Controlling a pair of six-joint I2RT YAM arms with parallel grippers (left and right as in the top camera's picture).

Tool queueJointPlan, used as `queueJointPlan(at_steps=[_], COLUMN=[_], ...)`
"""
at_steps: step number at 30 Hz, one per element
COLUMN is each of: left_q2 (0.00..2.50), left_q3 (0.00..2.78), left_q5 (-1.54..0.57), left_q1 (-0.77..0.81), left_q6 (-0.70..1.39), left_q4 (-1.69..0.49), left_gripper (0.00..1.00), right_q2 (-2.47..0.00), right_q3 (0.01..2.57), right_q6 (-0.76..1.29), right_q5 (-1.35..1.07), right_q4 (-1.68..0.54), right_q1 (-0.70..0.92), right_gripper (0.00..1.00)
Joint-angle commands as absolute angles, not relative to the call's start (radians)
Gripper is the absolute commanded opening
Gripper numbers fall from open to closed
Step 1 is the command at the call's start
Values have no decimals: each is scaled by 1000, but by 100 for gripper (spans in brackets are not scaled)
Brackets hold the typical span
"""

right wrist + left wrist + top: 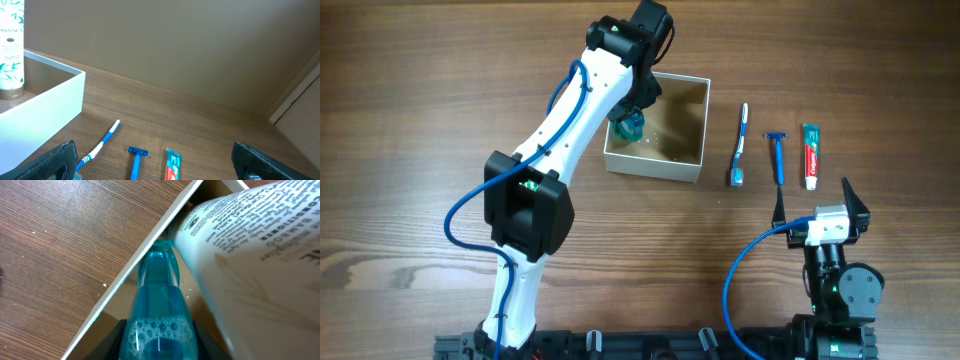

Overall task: Pack container
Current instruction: 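Lower the bottle into the box beside the Pantene tube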

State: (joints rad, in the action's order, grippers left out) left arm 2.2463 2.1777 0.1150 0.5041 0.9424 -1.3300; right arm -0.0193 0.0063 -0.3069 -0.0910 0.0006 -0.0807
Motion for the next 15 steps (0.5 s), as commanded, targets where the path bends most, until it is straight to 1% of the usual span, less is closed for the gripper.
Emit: queueJointPlan(at_steps=[1, 2, 3, 4, 6, 8, 15], left_q2=[2242, 2242, 2242, 2242, 2242, 2242, 2241], left_q3=[2177, 2177, 2177, 2177, 2177, 2177, 2177], left_q5=[147, 147, 147, 147, 147, 147, 148], left_q1=[508, 508, 508, 508, 508, 508, 506], left_q6=[962, 962, 962, 962, 962, 962, 962], left_q4=[-1328, -1328, -1328, -1328, -1328, -1328, -1327], left_gripper=[34, 37, 43, 46, 47, 54, 55], right_q2=[-11, -11, -11, -11, -11, -11, -11], right_q3=[5, 5, 5, 5, 5, 5, 5], right_q6=[-287, -287, -287, -288, -288, -288, -288], right_q5=[-75, -75, -75, -75, -74, -74, -75], right_q4=[3, 3, 3, 3, 3, 3, 3], right_q1=[-77, -77, -77, -77, -77, -77, -77], right_gripper=[100, 100, 100, 100, 100, 100, 100])
